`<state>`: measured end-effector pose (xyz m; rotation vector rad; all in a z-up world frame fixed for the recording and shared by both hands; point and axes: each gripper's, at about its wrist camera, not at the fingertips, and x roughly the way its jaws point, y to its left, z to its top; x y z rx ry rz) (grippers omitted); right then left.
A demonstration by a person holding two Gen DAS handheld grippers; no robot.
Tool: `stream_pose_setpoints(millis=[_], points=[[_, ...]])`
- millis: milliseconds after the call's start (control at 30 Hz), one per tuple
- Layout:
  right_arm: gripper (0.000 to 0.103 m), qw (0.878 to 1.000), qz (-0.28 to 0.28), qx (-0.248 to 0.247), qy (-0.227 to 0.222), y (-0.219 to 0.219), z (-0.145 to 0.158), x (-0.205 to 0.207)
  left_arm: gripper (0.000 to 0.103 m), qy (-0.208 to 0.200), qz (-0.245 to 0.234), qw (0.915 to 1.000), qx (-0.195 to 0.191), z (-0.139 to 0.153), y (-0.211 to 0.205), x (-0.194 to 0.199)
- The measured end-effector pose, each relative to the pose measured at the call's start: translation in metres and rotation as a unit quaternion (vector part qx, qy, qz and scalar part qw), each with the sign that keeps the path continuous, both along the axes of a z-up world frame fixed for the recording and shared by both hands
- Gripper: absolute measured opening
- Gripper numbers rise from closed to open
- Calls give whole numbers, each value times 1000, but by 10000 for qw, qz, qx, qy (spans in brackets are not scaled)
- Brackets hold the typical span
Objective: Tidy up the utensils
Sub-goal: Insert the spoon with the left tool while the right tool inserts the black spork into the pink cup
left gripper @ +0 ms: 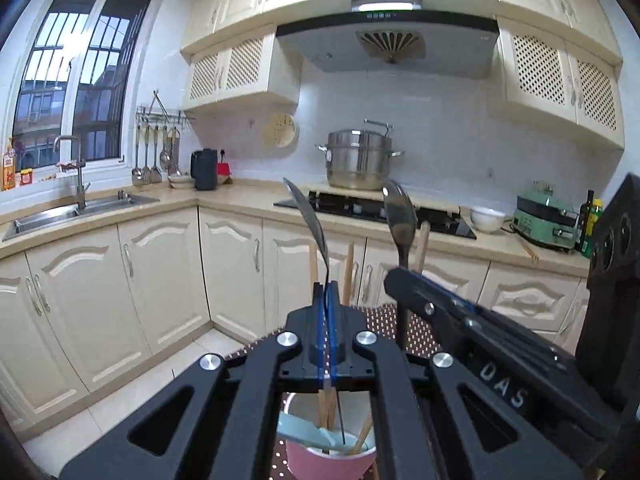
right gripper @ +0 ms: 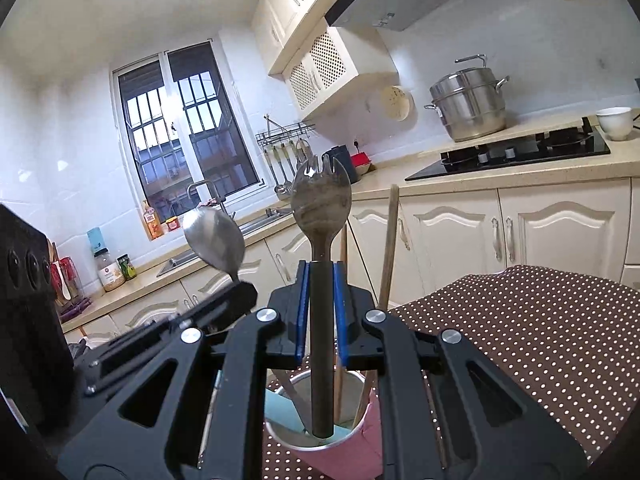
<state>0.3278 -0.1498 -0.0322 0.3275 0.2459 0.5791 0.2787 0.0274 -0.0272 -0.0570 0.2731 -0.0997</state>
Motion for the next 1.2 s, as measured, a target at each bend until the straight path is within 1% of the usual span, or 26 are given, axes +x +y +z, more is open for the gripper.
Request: stream_pose_setpoints(millis=[133, 333, 433, 633, 667, 733, 767, 833, 900, 933, 1000, 1100, 1200], points=[[12, 10000, 30, 8, 4, 2, -7, 2, 2, 131, -63, 9999, -9, -16, 2, 0], [12, 10000, 56, -48, -56, 4, -12, -1, 2, 302, -175, 9992, 207, -31, -2, -5], [12, 9999, 51, -110, -82, 6, -14, -4, 2, 438, -253, 9986, 137, -35, 1, -8], [12, 9998, 48, -159, -110, 7, -17, -10, 5, 481, -343, 9982, 72, -33, 4, -17], [12, 9998, 33, -162, -106, 6, -17, -11, 8, 530, -362, 9979, 58, -34, 4, -18], [12, 9998, 22, -154, -108, 4, -16, -13, 19, 523, -304, 9982, 23, -35, 7, -21], [12, 9998, 30, -143, -107, 3, -16, -14, 25, 526, -289, 9982, -1, -34, 9, -22], [12, 9998, 42, -156, -108, 2, -15, -17, 30, 565, -286, 9979, -99, -35, 13, -26], [12, 9998, 53, -175, -114, 1, -14, -20, 38, 600, -252, 9978, -141, -35, 16, -29], [12, 9998, 54, -179, -122, 0, -14, -21, 40, 609, -248, 9977, -172, -35, 18, -31], [12, 9997, 36, -215, -122, -1, -14, -23, 52, 627, -279, 9973, -260, -34, 22, -36], [12, 9996, 40, -257, -88, -1, -16, -27, 57, 602, -256, 9972, -365, -32, 27, -44], [12, 9992, 67, -368, -114, 0, -17, -34, 59, 620, -109, 9973, -377, -29, 33, -49]])
